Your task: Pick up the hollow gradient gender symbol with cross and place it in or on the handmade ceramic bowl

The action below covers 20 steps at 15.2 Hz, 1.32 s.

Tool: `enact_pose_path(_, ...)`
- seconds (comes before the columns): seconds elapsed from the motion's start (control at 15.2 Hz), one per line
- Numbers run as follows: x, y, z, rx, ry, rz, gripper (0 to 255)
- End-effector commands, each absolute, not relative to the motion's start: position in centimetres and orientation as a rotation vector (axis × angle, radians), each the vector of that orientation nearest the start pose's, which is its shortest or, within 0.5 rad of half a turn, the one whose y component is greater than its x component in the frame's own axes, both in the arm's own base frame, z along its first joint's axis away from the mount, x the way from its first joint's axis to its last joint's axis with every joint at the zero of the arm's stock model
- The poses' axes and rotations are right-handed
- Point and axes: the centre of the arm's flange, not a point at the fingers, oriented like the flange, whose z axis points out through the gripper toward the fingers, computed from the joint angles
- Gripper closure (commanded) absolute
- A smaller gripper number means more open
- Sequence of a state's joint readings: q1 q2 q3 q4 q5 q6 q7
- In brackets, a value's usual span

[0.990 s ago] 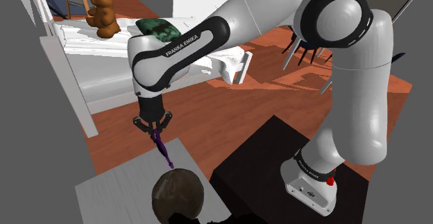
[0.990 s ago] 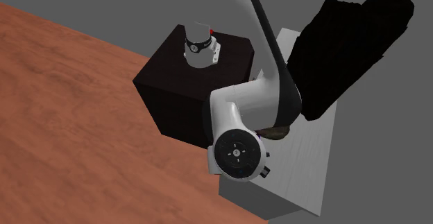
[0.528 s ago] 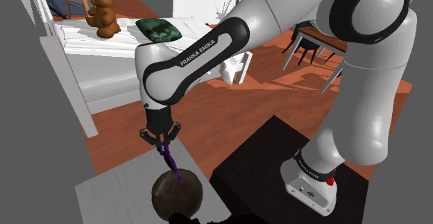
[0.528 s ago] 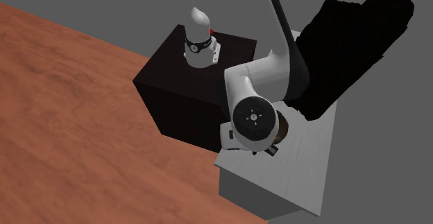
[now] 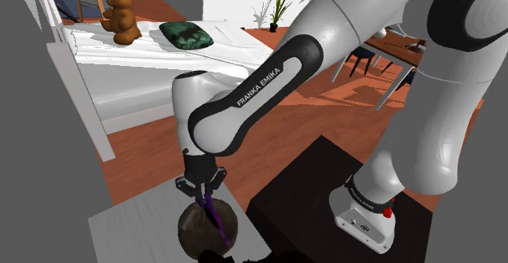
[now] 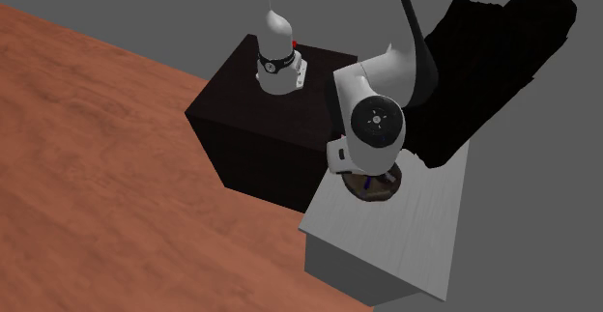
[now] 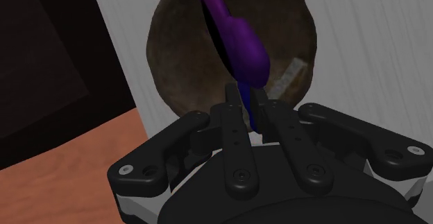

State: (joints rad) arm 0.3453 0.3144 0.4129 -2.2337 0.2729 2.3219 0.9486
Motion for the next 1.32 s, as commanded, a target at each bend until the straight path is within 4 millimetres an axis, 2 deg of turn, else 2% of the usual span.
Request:
enact_pose_path(0.0,37.1,36.7,21.7,-2.985,0.613,0.566,255)
enact_pose_path(0.66,37.1,36.7,16.5,-2.985,0.613,0.566,255)
enact_pose_path(1.19,37.1,36.7,16.5,-2.985,0.613,0.566,255)
enact_pose_path(1.25,37.1,36.8,16.1,-2.985,0.613,0.566,0)
